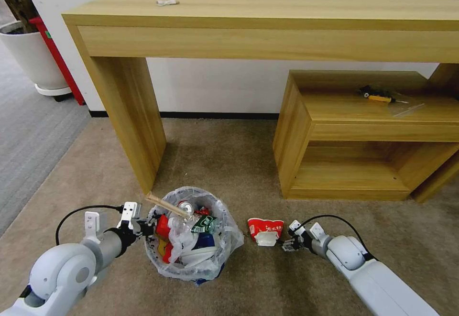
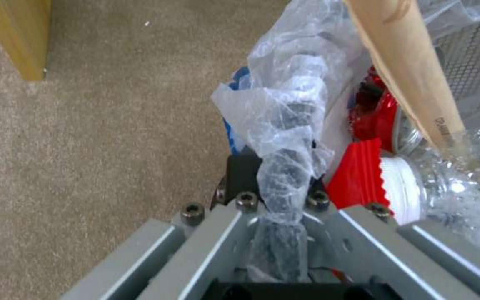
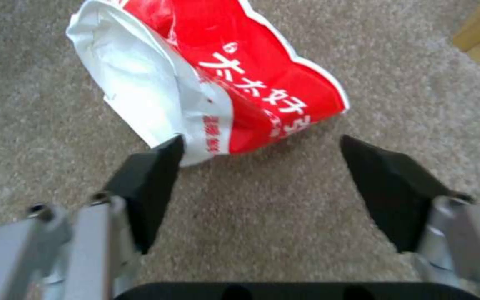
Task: Pick up the trash bin and place the garbage on the floor into it.
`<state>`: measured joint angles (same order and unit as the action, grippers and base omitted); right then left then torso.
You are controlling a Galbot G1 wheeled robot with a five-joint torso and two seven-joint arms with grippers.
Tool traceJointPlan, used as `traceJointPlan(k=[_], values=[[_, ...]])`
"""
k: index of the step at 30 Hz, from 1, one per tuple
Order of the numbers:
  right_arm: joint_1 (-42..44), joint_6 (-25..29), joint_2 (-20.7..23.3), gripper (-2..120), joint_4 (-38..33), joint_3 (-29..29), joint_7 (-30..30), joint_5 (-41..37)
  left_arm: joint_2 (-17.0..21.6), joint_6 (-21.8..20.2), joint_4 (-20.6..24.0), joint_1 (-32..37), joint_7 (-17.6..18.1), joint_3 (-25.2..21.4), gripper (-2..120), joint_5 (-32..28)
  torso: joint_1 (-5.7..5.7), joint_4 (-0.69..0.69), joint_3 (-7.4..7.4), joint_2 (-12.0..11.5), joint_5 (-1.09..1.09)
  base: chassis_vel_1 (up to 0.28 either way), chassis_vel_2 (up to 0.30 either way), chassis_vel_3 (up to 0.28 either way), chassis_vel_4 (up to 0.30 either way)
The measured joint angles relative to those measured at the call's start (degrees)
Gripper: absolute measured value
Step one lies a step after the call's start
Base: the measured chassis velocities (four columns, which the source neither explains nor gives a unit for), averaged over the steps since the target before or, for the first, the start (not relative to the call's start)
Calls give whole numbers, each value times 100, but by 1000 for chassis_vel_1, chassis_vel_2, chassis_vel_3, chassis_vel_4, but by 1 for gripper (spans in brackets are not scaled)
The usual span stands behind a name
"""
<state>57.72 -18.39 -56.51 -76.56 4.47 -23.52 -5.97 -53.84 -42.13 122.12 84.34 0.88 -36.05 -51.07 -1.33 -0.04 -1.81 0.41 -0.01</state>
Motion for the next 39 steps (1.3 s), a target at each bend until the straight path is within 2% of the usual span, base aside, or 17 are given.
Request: traceJointPlan(k=[3,4,7,8,10,11,13,15,16,19,27,39], values=[[-109,172,-127,56,284,-16,-74,5,-9,0,5,7,6,16,0,5,0,-1,0,0,0,0,0,0,0],[-109,172,-127,56,284,-16,-74,5,-9,0,5,7,6,16,0,5,0,-1,0,0,0,0,0,0,0],[-187,352,-328,41,475,-2,-116,11,-14,0,-23,-36,6,66,0,10,0,0,0,0,0,0,0,0,0],[-187,352,-328,41,475,-2,-116,11,-14,0,-23,-36,6,66,0,10,0,0,0,0,0,0,0,0,0],[-202,424,-416,32,557,22,-138,20,0,0,-29,-46,-6,65,0,5,0,0,0,0,0,0,0,0,0],[-202,441,-438,26,572,27,-138,22,5,0,-33,-46,-16,62,0,3,0,-1,0,0,-1,0,0,0,0],[-202,447,-449,25,577,29,-136,22,6,-1,-37,-46,-21,61,0,4,0,-1,0,0,0,0,0,0,0],[-188,467,-494,13,573,46,-77,23,6,0,-45,-48,-35,61,0,3,0,0,0,0,0,0,0,0,0],[-188,467,-494,13,573,46,-77,23,6,0,-45,-48,-35,61,0,3,0,0,0,0,0,0,0,0,0],[-76,533,-510,0,322,176,119,18,3,-1,-51,-60,-62,64,0,9,0,0,0,0,1,0,0,0,0],[243,792,-378,0,-413,583,344,29,-19,0,-80,-58,-100,76,0,64,0,0,0,0,0,0,0,0,0],[391,888,-180,0,-592,779,294,78,-44,-1,-132,-63,-249,66,0,154,0,-1,0,0,1,0,0,0,0]])
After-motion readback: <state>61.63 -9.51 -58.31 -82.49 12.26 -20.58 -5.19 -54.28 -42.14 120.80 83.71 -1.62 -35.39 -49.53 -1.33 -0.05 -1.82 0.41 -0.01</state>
